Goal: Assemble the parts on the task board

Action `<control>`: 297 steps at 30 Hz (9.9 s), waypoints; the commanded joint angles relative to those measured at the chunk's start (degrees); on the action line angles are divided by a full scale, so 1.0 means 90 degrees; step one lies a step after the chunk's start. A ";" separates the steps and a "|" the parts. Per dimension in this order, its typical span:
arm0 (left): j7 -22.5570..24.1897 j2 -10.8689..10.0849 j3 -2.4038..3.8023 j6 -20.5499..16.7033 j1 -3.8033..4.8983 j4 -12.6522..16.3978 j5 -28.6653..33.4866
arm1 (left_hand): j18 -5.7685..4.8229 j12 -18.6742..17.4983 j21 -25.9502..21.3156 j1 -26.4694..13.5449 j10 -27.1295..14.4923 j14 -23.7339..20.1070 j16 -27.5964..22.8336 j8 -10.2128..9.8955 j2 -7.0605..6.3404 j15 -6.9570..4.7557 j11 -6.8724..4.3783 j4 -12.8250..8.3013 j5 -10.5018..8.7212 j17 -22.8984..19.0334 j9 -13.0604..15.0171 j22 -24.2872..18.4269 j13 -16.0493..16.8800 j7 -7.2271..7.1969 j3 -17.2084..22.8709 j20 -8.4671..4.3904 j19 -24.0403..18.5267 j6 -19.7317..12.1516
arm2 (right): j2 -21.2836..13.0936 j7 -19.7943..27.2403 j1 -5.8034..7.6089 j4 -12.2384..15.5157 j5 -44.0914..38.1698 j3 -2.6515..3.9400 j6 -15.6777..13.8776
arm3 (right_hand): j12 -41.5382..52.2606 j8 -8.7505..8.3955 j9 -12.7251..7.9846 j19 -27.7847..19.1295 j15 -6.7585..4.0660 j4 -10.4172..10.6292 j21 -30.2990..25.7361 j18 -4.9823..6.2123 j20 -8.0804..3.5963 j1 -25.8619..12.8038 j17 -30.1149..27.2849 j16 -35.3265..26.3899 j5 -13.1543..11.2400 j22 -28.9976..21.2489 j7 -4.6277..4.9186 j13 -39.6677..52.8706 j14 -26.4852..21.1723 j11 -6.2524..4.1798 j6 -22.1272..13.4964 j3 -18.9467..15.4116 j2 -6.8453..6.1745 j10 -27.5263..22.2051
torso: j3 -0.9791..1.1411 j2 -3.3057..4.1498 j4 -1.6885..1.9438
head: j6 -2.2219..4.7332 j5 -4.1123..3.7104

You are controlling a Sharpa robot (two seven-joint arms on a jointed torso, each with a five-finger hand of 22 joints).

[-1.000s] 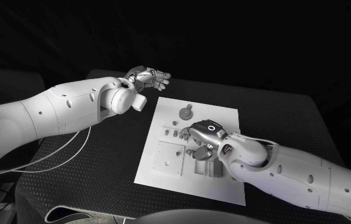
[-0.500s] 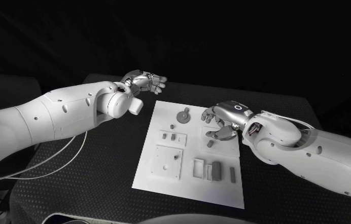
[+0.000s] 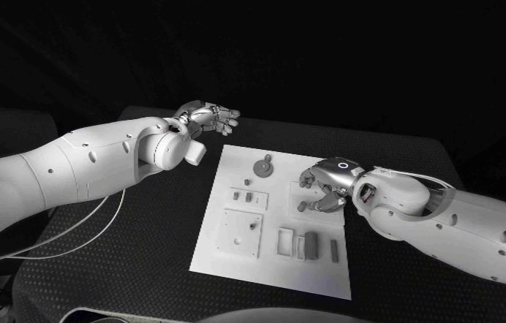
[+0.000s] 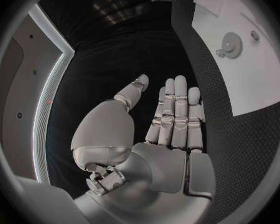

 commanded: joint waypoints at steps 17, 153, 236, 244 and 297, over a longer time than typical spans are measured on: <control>0.0048 0.0025 0.0004 0.0092 0.0005 -0.0014 0.0028 | 0.0098 0.0006 -0.0037 -0.0057 -0.0037 0.0054 -0.0042 0.0042 -0.0018 0.0000 0.0023 -0.0001 -0.0036 0.0020 -0.0010 0.0012 -0.0007 -0.0001 -0.0022 0.0017 0.0040 -0.0039 | 0.0327 -0.0017 -0.0195 -0.0226 -0.0544 -0.0144 -0.0144 | 0.0245 0.0258 0.0109 0.0112 -0.0139 0.0387 0.0067 0.0131 -0.0051 0.0387 -0.0156 0.0187 -0.0014 0.0101 0.0063 0.0092 0.0072 -0.0150 0.0259 0.0521 0.0014 0.0522 | -0.0005 0.0004 0.0013 | -0.0077 0.0037; 0.0009 0.0234 0.0006 0.0126 0.0010 -0.0139 0.0035 | 0.0101 0.0020 -0.0094 -0.0177 -0.0044 0.0052 -0.0130 0.0108 0.0010 0.0007 0.0021 0.0111 -0.0074 0.0131 -0.0046 0.0070 -0.0006 -0.0001 -0.0039 0.0023 0.0038 -0.0068 | 0.2052 0.0125 -0.0829 -0.0168 -0.0864 -0.0160 -0.0223 | 0.0638 0.0762 0.0413 0.0555 -0.0499 0.0683 0.0436 0.0131 -0.0300 0.0964 -0.0408 0.0579 -0.0013 0.0121 -0.0122 0.0522 0.0399 -0.0523 0.1474 0.1100 0.0475 0.1714 | -0.0011 0.0000 0.0009 | -0.0233 0.0502; -0.0035 0.0194 0.0005 0.0181 0.0013 -0.0123 0.0035 | 0.0102 0.0021 -0.0114 -0.0162 -0.0054 0.0053 -0.0166 0.0130 -0.0002 0.0010 0.0025 0.0111 -0.0082 0.0177 -0.0065 0.0100 -0.0008 0.0003 -0.0033 0.0026 0.0039 -0.0087 | 0.1985 0.0230 -0.0832 -0.0246 -0.0314 -0.0365 -0.0881 | 0.0151 0.0310 0.0358 0.0366 -0.0244 0.0593 0.0552 0.0131 -0.0249 0.0774 -0.0587 0.0722 -0.0015 0.0121 0.0179 0.0483 0.0205 -0.0243 0.0795 0.0867 0.0069 0.1029 | -0.0014 0.0000 0.0012 | -0.0280 0.0480; -0.0040 0.0189 0.0005 0.0176 0.0013 -0.0123 0.0035 | 0.0102 0.0021 -0.0116 -0.0160 -0.0056 0.0053 -0.0170 0.0132 -0.0003 0.0010 0.0025 0.0110 -0.0084 0.0182 -0.0067 0.0103 -0.0008 0.0003 -0.0033 0.0027 0.0039 -0.0089 | 0.1979 0.0233 -0.0832 -0.0224 -0.0303 -0.0366 -0.0893 | 0.0163 0.0322 0.0368 0.0365 -0.0248 0.0596 0.0570 0.0131 -0.0241 0.0754 -0.0593 0.0740 -0.0015 0.0124 0.0172 0.0497 0.0202 -0.0249 0.0817 0.0842 0.0068 0.1056 | -0.0012 0.0001 0.0014 | -0.0284 0.0485; -0.0040 0.0113 0.0002 0.0186 0.0011 -0.0171 0.0034 | 0.0102 0.0021 -0.0127 -0.0156 -0.0063 0.0051 -0.0192 0.0143 -0.0001 0.0014 0.0028 0.0110 -0.0086 0.0206 -0.0078 0.0119 -0.0010 0.0006 -0.0032 0.0030 0.0039 -0.0098 | 0.0307 0.0370 -0.0028 0.0481 0.3681 0.0174 0.0015 | 0.0467 0.0089 0.0141 0.0341 -0.0317 0.0858 0.0705 0.0131 -0.0241 0.0222 -0.0881 0.0852 0.0017 0.0088 0.0368 0.0587 0.0182 -0.0328 0.0422 0.0773 0.0259 0.1248 | 0.0004 -0.0037 -0.0054 | -0.0151 0.0286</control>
